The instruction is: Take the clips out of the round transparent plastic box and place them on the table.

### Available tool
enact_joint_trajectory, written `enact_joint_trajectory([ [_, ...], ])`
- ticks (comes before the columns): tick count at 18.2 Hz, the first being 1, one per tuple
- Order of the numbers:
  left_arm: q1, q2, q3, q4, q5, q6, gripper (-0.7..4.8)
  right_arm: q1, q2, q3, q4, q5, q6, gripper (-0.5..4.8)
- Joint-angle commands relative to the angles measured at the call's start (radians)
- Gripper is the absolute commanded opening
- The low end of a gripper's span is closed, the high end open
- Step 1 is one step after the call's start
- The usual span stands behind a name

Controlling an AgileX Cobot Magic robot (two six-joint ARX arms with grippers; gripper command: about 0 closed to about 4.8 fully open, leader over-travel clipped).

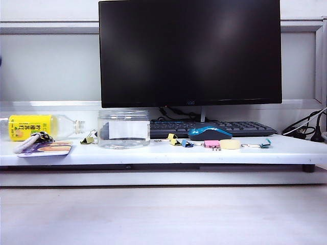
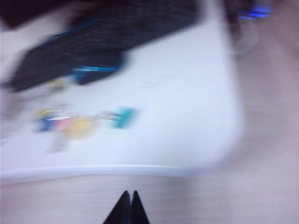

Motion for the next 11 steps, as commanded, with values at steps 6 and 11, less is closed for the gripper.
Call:
enact_joint_trajectory([
  [6,0.002,0.0,-0.041,0.016,-0.027,0.068,-0.06,0.0,-0.002,-0.087,0.003,0.195,-0.017,-0.08],
  [11,0.002,0.0,-0.077,0.019,0.063,0.068,-0.06,0.001,-0.001,-0.112,0.014,0.108,-0.096,-0.08],
])
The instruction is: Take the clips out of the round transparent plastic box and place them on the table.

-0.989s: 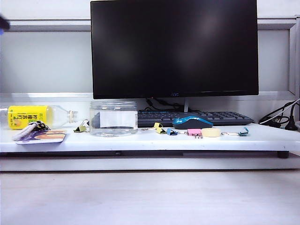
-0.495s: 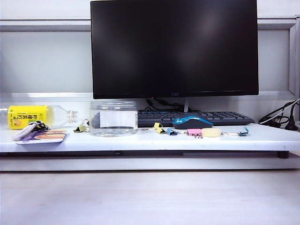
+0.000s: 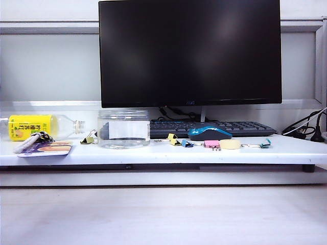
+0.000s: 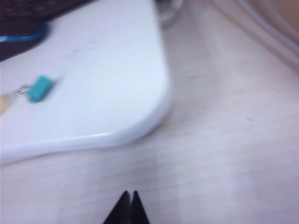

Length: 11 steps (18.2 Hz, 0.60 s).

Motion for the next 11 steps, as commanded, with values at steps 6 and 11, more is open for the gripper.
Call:
enact_joint_trajectory([
  [6,0.001,0.0,-0.069,0.007,0.043,0.005,-0.06,0.045,-0.002,-0.003,-0.005,0.138,-0.18,-0.08],
  [11,0.001,-0.001,-0.104,-0.032,0.042,0.005,-0.06,0.051,-0.002,-0.003,-0.005,0.136,-0.189,-0.08],
])
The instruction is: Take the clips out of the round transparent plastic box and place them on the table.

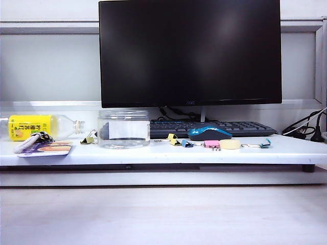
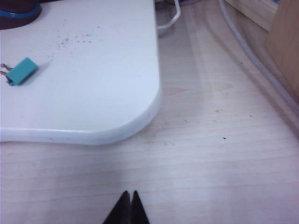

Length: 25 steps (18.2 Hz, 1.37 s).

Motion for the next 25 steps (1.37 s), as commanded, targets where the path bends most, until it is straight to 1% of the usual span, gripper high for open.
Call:
enact_joint_trajectory([
  [1,0.0,-0.001,-0.002,-0.005,0.0,0.004,-0.06,0.0,-0.001,-0.003,-0.004,0.005,-0.01,-0.08],
  [3,0.0,-0.001,-0.002,-0.007,0.002,0.004,-0.06,0.0,-0.001,-0.003,-0.002,-0.04,-0.028,-0.08],
  [4,0.0,-0.001,-0.002,-0.006,0.014,0.004,-0.06,0.0,-0.001,-0.003,0.002,-0.094,-0.029,-0.08],
  [5,0.0,-0.001,-0.002,-0.006,0.034,0.004,-0.06,0.001,-0.001,-0.003,0.003,-0.124,-0.029,-0.08],
  [6,0.0,-0.001,-0.002,-0.006,0.067,0.004,-0.06,0.001,-0.001,-0.003,0.005,-0.178,-0.028,-0.08],
  [8,0.0,-0.001,-0.002,-0.003,0.098,0.005,-0.06,0.001,-0.001,-0.003,0.006,-0.206,-0.02,-0.07],
  [10,0.0,-0.001,-0.002,0.001,0.094,0.004,-0.06,0.001,-0.001,-0.003,0.007,-0.212,-0.013,-0.07],
  [12,0.0,-0.001,-0.002,0.002,0.072,0.004,-0.06,0.0,-0.001,-0.003,0.007,-0.211,0.021,-0.07],
  [25,0.0,-0.001,-0.002,0.007,0.069,0.003,-0.06,0.0,-0.002,-0.003,0.011,-0.206,0.021,-0.07],
])
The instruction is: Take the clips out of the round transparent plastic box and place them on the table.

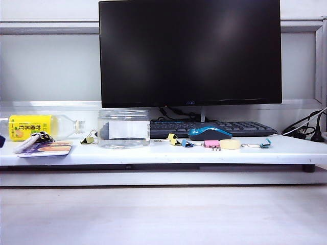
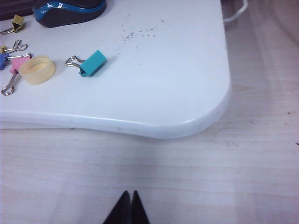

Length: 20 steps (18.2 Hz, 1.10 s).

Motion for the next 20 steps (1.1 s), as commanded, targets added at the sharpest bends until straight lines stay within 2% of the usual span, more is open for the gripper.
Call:
enact_joint_trajectory([
  [1,0.0,0.0,-0.002,0.013,-0.003,0.003,-0.06,0.0,-0.001,-0.001,0.002,-0.005,0.005,-0.07],
  [4,0.002,-0.005,-0.002,0.011,-0.003,0.003,-0.06,-0.001,-0.001,-0.001,0.002,-0.005,0.005,-0.07],
  [6,0.041,-0.02,-0.002,0.008,0.02,0.003,-0.06,-0.001,-0.002,-0.001,0.002,-0.005,0.005,-0.07],
  [9,0.204,-0.024,-0.002,0.006,0.073,0.004,-0.06,-0.037,-0.087,-0.001,0.009,-0.009,0.004,-0.07],
  [13,0.437,-0.071,-0.002,-0.006,0.064,0.004,-0.06,-0.066,-0.187,-0.001,0.031,-0.009,0.004,-0.06],
  [16,0.53,-0.171,-0.002,-0.017,0.061,0.004,-0.06,-0.068,-0.187,0.0,0.038,-0.01,0.004,-0.06],
  [20,0.586,-0.192,-0.001,0.016,0.065,0.004,-0.06,-0.069,-0.187,-0.001,0.039,-0.009,0.004,-0.06],
])
